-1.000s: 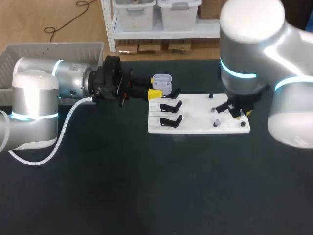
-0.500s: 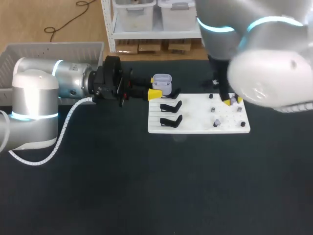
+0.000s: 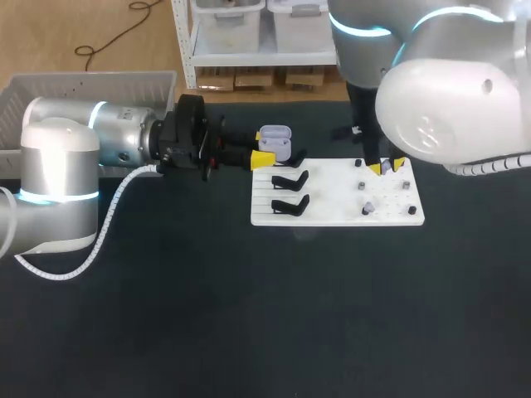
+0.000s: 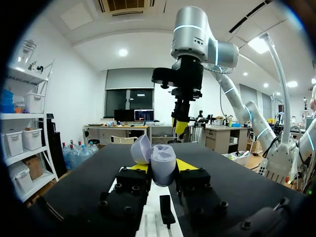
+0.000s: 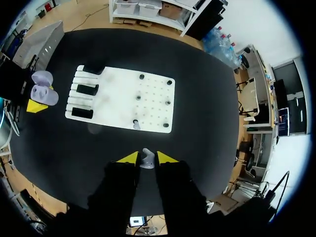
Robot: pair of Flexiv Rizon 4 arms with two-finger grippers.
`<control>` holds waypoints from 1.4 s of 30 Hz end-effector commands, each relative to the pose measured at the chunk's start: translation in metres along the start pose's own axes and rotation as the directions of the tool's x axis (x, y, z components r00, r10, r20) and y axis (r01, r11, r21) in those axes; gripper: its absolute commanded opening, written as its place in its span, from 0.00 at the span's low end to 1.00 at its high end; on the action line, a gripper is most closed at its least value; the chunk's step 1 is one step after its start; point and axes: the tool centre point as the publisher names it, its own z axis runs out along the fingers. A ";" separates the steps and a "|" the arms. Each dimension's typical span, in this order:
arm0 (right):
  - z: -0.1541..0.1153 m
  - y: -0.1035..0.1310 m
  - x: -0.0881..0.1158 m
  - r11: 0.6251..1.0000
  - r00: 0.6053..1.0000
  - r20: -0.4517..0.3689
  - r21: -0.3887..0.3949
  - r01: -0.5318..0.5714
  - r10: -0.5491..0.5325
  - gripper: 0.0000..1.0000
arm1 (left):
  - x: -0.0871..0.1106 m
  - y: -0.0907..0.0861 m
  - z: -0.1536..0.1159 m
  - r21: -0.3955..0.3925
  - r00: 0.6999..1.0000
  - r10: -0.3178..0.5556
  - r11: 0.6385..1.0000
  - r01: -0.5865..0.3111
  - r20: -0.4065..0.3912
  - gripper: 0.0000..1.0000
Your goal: Pick up each earbud case from the left stands, insert the matching earbuds, close the lid, and place the case in the box.
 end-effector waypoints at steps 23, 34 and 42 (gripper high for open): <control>-0.035 0.047 -0.023 0.958 0.956 -0.102 -0.060 -0.280 0.273 0.00 | 0.009 -0.019 0.020 0.054 1.000 -0.003 0.999 0.002 0.014 0.00; -0.032 0.053 -0.023 0.955 0.952 -0.119 -0.054 -0.291 0.284 0.00 | 0.011 -0.022 0.025 0.068 1.000 -0.005 0.998 0.003 0.017 0.00; -0.032 0.053 -0.023 0.955 0.952 -0.119 -0.054 -0.291 0.284 0.00 | 0.011 -0.022 0.025 0.068 1.000 -0.005 0.998 0.003 0.017 0.00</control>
